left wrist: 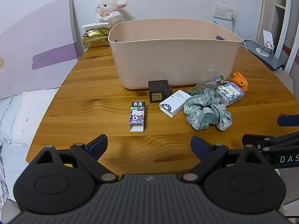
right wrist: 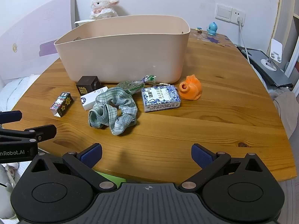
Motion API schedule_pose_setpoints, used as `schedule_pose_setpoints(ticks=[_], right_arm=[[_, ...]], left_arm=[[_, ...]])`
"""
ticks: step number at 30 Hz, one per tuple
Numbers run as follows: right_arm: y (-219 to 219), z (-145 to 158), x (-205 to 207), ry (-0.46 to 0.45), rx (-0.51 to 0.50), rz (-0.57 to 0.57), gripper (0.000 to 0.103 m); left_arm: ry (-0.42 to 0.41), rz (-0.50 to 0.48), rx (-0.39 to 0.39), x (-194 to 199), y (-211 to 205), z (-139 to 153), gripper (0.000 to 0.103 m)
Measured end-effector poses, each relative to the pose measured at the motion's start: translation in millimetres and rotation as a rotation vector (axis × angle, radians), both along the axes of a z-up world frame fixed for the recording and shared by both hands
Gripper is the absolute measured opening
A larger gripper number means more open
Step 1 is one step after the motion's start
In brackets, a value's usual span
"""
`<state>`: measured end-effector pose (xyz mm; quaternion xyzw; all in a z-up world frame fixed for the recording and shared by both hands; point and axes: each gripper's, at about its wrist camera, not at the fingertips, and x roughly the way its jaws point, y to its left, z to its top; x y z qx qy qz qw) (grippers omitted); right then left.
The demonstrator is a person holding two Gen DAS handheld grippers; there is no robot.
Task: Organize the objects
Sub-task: 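Move left tool toward Hello Kitty box while right tool approaches green plaid scrunchie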
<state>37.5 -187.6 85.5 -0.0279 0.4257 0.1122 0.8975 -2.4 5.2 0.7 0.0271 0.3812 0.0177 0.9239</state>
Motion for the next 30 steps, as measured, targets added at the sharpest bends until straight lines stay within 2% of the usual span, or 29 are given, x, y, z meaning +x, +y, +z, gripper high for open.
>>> schedule_pose_setpoints(ticks=[30], right_arm=[[10.7, -2.1, 4.4, -0.005, -0.006, 0.021, 0.103]], left_arm=[[0.017, -0.006, -0.005, 2.1, 4.5, -3.6, 0.096]])
